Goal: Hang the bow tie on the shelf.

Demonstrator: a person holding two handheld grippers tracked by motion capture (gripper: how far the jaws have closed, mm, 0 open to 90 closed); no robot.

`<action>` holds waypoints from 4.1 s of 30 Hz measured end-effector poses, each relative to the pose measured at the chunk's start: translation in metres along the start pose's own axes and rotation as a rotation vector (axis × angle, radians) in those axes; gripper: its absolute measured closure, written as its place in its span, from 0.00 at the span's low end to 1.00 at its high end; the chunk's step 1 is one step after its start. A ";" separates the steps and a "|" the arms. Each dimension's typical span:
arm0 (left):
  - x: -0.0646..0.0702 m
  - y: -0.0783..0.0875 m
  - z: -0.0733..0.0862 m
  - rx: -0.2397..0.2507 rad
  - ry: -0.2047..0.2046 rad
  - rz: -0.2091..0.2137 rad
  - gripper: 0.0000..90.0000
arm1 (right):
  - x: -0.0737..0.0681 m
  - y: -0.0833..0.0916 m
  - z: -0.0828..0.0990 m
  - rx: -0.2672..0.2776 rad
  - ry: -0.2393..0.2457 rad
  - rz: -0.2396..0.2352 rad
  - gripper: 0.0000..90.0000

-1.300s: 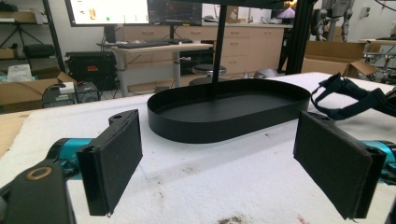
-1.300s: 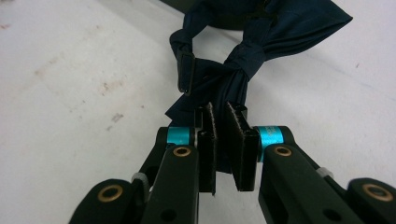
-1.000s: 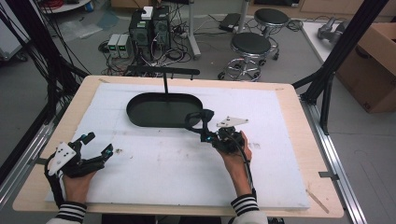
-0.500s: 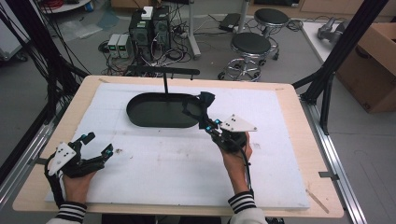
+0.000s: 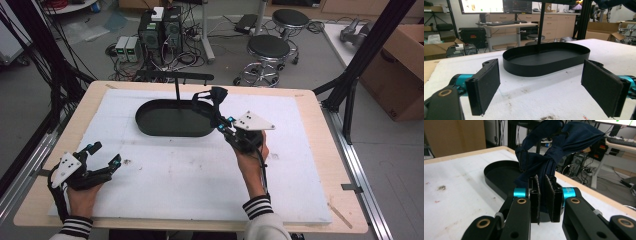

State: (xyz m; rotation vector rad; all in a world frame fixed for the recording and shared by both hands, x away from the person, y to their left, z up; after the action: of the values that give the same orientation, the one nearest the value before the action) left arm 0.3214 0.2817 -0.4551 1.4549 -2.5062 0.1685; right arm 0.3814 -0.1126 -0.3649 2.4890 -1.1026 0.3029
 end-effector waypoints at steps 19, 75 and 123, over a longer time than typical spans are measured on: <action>0.000 0.000 0.000 0.002 0.004 -0.001 0.18 | 0.028 -0.018 -0.040 0.045 0.029 0.006 0.92; 0.000 0.001 0.000 0.003 0.004 0.001 0.18 | 0.059 -0.096 0.024 -0.121 -0.098 -0.007 0.92; 0.000 0.000 0.000 0.007 0.000 -0.011 0.18 | 0.046 -0.013 0.032 -0.030 -0.119 -0.043 0.28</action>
State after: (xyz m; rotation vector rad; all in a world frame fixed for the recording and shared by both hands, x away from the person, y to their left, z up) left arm 0.3215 0.2816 -0.4551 1.4716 -2.4992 0.1752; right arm 0.4221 -0.1489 -0.3807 2.5277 -1.0898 0.1265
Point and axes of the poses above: each handheld gripper's, and its own axes: y roughly backward along the jaws, z roughly out of its underside, x roughly to its right, the point moved 6 cm from there along -y, roughly forward along the jaws, and after that the axes turned 15 degrees about y, right-handed, at the moved point
